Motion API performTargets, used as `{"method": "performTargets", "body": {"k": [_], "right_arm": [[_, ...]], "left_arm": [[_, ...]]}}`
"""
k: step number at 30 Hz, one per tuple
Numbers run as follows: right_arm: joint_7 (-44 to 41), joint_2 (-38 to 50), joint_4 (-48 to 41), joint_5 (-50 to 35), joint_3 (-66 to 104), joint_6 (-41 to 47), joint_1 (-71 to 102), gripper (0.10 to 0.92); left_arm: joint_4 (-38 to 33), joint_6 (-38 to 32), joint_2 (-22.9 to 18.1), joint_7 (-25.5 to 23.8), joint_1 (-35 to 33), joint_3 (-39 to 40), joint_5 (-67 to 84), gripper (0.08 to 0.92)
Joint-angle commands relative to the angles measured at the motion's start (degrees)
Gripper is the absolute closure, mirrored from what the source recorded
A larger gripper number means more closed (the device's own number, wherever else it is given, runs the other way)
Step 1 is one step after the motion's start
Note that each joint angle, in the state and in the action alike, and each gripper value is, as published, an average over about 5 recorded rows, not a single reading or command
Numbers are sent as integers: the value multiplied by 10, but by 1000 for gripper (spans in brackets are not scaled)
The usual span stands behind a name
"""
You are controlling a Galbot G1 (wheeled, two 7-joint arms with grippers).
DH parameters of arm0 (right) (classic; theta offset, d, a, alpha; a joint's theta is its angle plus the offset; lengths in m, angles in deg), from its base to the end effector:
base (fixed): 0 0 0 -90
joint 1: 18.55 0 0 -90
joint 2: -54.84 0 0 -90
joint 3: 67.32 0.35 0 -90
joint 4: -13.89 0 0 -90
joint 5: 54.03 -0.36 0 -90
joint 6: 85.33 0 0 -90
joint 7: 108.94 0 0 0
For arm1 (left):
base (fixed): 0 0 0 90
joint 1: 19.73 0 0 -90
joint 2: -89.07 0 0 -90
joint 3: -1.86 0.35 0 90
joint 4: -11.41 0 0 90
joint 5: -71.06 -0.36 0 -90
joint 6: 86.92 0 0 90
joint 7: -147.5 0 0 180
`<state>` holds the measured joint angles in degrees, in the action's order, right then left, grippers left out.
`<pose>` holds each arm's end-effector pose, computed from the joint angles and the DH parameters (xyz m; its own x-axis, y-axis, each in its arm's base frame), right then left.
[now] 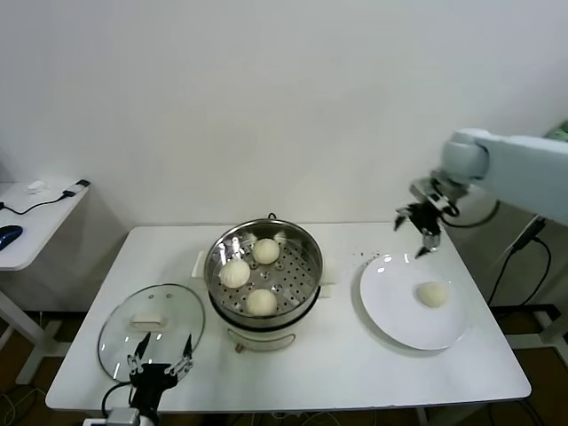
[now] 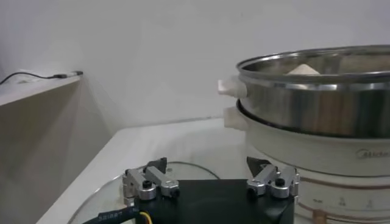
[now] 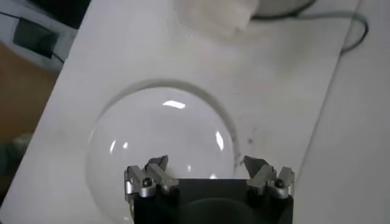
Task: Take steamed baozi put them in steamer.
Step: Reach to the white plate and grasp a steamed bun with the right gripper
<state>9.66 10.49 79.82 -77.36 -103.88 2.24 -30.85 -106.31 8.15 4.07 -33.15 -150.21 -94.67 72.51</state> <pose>0.5655 -0.1707 -0.0771 -0.1125 -0.0964 0.9890 -0.9601 -0.2460 -0.1332 0.1248 0.0520 -0.3415 -0.9528 -0.0575 0.2980 -0.0250 0.9934 0.1118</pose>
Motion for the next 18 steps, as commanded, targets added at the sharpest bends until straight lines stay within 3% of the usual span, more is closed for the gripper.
{"method": "performTargets", "body": {"k": [1, 18], "right_arm": [[13, 85, -85, 111, 157, 57, 215, 203], [35, 35, -166, 155, 290, 62, 333, 203]], "left_arm": [[1, 0, -3, 0, -3, 0, -4, 177], [1, -5, -9, 0, -19, 1, -20, 177]]}}
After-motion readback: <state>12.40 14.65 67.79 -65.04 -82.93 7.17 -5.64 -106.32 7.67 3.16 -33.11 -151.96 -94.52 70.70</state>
